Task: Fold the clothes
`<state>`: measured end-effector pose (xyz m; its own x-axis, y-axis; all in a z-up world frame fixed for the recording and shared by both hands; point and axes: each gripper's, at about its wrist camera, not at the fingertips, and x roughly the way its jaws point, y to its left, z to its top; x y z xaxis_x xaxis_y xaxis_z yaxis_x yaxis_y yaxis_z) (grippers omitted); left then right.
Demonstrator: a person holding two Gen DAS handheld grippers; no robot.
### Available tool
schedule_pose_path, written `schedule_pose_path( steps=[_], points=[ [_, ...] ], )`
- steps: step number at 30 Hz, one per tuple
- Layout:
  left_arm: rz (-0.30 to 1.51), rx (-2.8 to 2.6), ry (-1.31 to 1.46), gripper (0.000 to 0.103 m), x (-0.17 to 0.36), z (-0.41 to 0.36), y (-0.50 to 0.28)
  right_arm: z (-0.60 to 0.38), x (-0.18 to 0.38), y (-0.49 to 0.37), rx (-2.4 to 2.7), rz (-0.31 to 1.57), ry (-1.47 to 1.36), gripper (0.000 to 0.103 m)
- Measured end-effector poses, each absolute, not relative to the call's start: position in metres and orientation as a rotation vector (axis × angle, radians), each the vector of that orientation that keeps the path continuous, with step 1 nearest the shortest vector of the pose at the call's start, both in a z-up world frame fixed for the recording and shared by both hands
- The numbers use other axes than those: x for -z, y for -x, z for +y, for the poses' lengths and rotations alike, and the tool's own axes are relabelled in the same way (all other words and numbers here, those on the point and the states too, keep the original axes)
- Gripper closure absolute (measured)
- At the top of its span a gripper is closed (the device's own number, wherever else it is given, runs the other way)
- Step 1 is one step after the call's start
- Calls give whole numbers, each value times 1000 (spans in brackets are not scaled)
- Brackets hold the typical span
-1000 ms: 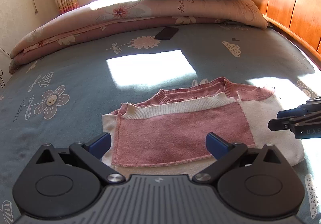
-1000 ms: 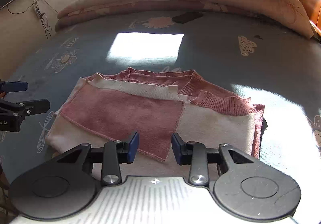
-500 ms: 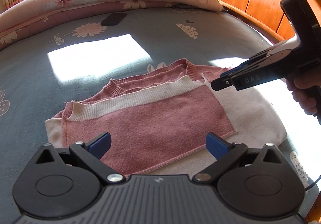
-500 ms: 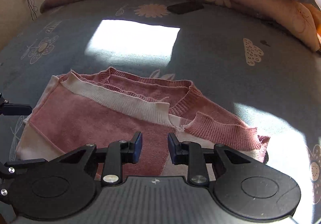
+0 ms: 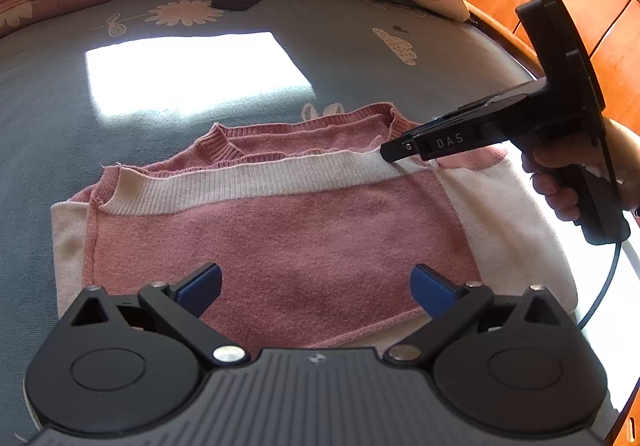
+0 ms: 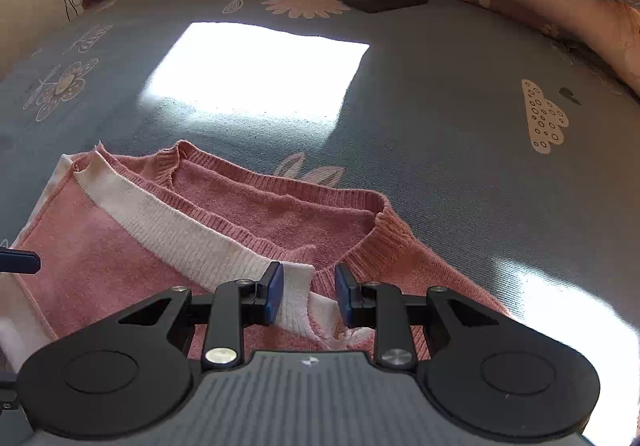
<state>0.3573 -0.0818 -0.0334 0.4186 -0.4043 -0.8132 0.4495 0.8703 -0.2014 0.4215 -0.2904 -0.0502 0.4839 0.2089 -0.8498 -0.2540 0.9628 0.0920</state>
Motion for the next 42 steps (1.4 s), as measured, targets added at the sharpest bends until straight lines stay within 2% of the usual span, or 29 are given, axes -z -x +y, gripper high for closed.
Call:
schedule_pose_path(
  steps=[4,15,21,24,25,31,42],
  points=[
    [1024,544,-23,3,39,-89,-360,-296,53,-425,-352,1044,-32,71],
    [1039,549,-39,3,44,-96,-359,-291,45,-422,-439,992,17,71],
    [1041,538,-27,3,44,-94,-361,-297,53,-428,-497,1041,-49,72],
    [1036,536,-23,3,43,-94,-362,-295,53,-426,-491,1042,15,88],
    [1034,535,-22,3,43,-94,-363,-295,52,-426,-486,1043,18,100],
    [1009,537,-29,3,41,-94,-362,-297,44,-434,-426,998,4,100],
    [992,591,-60,3,49,-96,-367,-299,63,-437,-329,1006,-51,98]
  ],
)
